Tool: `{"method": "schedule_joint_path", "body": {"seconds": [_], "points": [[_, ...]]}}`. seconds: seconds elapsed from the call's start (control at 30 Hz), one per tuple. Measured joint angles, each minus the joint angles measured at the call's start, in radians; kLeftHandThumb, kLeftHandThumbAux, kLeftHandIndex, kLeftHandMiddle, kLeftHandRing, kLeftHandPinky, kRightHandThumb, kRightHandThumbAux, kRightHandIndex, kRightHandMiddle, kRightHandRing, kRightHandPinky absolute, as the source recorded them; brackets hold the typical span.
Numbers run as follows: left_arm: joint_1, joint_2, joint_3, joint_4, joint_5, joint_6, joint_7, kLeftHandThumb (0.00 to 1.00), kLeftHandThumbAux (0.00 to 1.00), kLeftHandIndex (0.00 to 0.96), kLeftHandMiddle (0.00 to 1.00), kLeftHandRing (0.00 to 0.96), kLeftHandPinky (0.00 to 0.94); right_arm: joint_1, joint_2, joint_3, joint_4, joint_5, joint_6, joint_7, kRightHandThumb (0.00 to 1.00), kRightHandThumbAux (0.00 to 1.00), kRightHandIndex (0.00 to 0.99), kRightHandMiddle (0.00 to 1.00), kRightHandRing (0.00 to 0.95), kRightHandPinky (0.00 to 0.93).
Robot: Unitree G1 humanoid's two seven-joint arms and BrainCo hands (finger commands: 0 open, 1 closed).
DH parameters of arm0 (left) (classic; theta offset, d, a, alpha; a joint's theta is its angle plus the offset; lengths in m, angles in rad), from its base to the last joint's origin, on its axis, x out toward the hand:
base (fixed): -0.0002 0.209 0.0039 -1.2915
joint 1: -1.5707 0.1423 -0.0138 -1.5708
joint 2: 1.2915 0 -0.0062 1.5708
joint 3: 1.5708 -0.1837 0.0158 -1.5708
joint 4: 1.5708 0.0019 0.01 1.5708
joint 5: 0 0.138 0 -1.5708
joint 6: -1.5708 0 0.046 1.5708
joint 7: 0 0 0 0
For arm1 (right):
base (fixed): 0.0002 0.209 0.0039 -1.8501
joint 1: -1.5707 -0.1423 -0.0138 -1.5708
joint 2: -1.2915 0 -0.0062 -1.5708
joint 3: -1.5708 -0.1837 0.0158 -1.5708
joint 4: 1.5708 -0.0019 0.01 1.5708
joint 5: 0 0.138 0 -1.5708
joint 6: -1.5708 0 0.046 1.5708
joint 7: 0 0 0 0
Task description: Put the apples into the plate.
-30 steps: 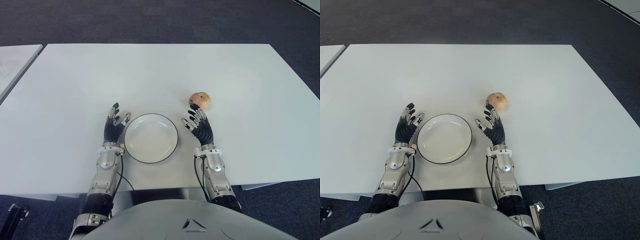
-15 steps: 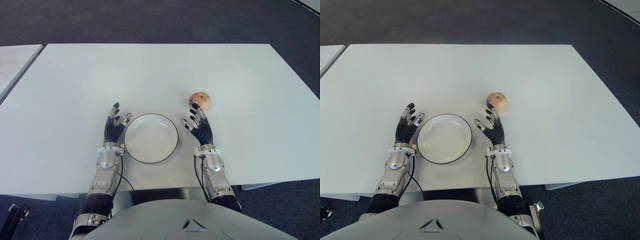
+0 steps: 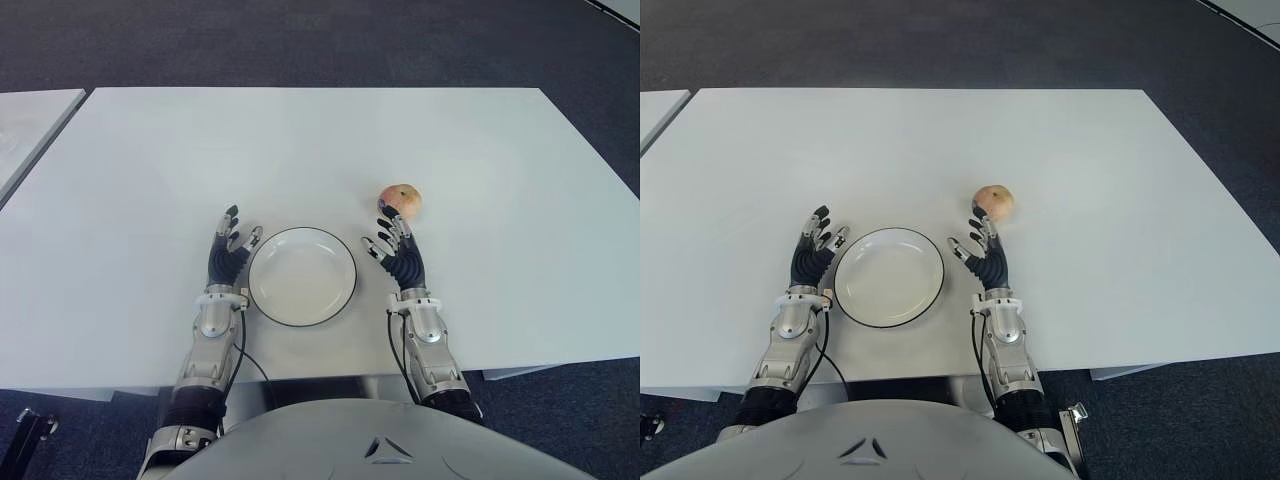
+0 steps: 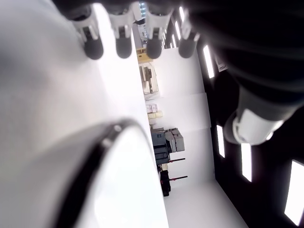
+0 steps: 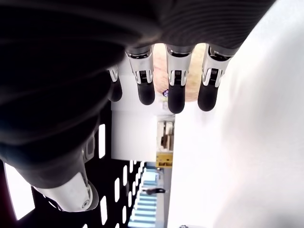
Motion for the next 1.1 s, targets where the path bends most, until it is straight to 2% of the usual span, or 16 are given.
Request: {"method": "schedule_joint_path", "body": {"seconds": [0.13,0.33,0.57,0.8,0.97,1.1], "points": [[-0.003,0.003,0.003,0.008,0.000,-0.005,0.000,0.000,0.559,0.000,0.000,0.000,0.000,0.005,0.003,0.005,-0.092,0.002,0.037,0.004,0.294,0.729,0.082,0.148,0.156,0.209],[-0.020,0.009,0.005,0.025,0.000,-0.008,0.000,0.000,0.556,0.000,0.000,0.000,0.000,-0.013,0.012,-0.004,-0.196,0.009,0.040,-0.004,0.367,0.715,0.121,0.188,0.202,0.263],[-0.043,0.014,0.010,0.042,-0.001,-0.009,0.000,0.000,0.553,0.000,0.000,0.000,0.000,-0.116,0.018,-0.040,-0.262,-0.004,0.013,-0.068,0.419,0.705,0.137,0.204,0.210,0.235],[-0.056,0.015,0.012,0.063,0.000,-0.010,0.000,0.000,0.560,0.000,0.000,0.000,0.000,-0.226,0.019,-0.064,-0.198,-0.120,-0.100,-0.220,0.424,0.712,0.139,0.185,0.180,0.204],[-0.066,0.015,0.012,0.069,0.000,-0.011,0.000,0.000,0.559,0.000,0.000,0.000,0.000,-0.296,0.016,-0.069,-0.129,-0.212,-0.146,-0.318,0.412,0.714,0.136,0.171,0.153,0.152],[-0.069,0.015,0.013,0.073,0.000,-0.015,0.000,0.000,0.558,0.000,0.000,0.000,0.000,-0.355,-0.002,-0.074,-0.084,-0.277,-0.155,-0.380,0.375,0.713,0.135,0.163,0.128,0.106]]}}
